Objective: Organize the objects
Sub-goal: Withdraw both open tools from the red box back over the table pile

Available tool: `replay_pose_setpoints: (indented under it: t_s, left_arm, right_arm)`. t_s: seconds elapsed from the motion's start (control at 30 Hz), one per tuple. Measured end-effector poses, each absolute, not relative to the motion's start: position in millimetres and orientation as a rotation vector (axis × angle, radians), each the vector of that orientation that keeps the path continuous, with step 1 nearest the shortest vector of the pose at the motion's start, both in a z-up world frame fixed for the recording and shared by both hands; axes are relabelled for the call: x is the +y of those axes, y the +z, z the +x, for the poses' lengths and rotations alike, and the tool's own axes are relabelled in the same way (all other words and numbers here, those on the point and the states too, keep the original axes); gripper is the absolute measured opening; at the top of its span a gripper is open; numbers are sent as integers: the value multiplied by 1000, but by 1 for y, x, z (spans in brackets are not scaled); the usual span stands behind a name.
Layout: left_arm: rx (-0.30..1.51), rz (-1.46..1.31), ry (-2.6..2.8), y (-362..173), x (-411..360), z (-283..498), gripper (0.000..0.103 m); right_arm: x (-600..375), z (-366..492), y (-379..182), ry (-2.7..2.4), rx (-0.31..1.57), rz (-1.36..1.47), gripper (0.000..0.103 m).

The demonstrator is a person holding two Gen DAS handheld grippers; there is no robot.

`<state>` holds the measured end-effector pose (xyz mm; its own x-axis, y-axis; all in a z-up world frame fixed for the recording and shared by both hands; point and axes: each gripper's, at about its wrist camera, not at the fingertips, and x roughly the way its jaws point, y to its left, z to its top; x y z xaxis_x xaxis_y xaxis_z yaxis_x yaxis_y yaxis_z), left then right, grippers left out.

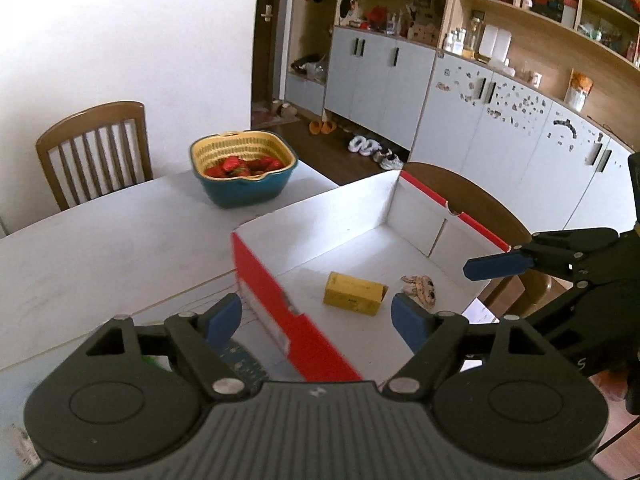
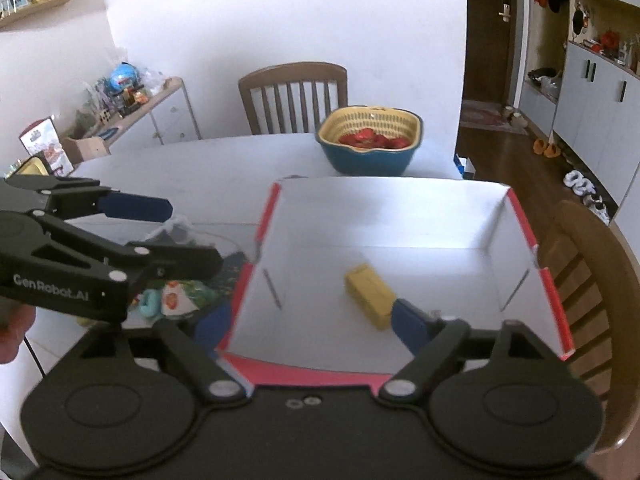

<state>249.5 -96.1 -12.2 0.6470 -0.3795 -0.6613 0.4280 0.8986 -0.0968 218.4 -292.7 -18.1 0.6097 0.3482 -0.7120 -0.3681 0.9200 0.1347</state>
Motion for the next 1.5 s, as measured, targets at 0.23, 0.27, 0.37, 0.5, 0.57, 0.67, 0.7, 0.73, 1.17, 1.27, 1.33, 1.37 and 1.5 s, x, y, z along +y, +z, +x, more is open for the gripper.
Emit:
replay_pose_setpoints:
  t_s: [0.23,0.27,0.37,0.5,0.57,0.67,0.7,0.73,1.17,1.27,1.33,1.37,1.5]
  left_arm:
    - [720,27,-431,-10,-48,224,91]
    - [717,26,-420,-10,-42,220,91]
    - [714,19,-397,-11,-19,207,91]
    - [718,-19,-374,-14,14,193,98]
    - [702,-26,-353,-14,30,185,101]
    - [697,-36,-345,-16,52,176,102]
    - [702,-44,-343,-17,58,174,102]
    - [705,-53,-339,-19,63,172,103]
    - [710,-78,-295,-66,122,152,103]
    - [723,-35,-289,-77,122,150,103]
    - [732,-6,-303,-85,121,148,103]
    - [731,14,-310,-90,119,147,103]
    - [753,79,-327,-107,111,145,103]
  right_arm:
    - [-262,197,-13,431,783,-22,94]
    - [-257,194,-13,433,780,-23,94]
    - [-242,187,-13,442,778,-33,95]
    - [-222,180,-13,456,780,-36,95]
    - [-210,178,-15,462,783,-39,95]
    - [-196,174,-17,465,786,-50,95]
    - [-190,172,-19,464,785,-54,95]
    - [-186,172,-21,464,786,-55,96]
    - [-140,168,-41,468,785,-99,96]
    - [-132,171,-49,462,777,-109,98]
    - [-127,171,-54,468,767,-119,100]
    - [-124,170,-56,471,763,-124,101]
    - [-113,173,-66,493,771,-134,102]
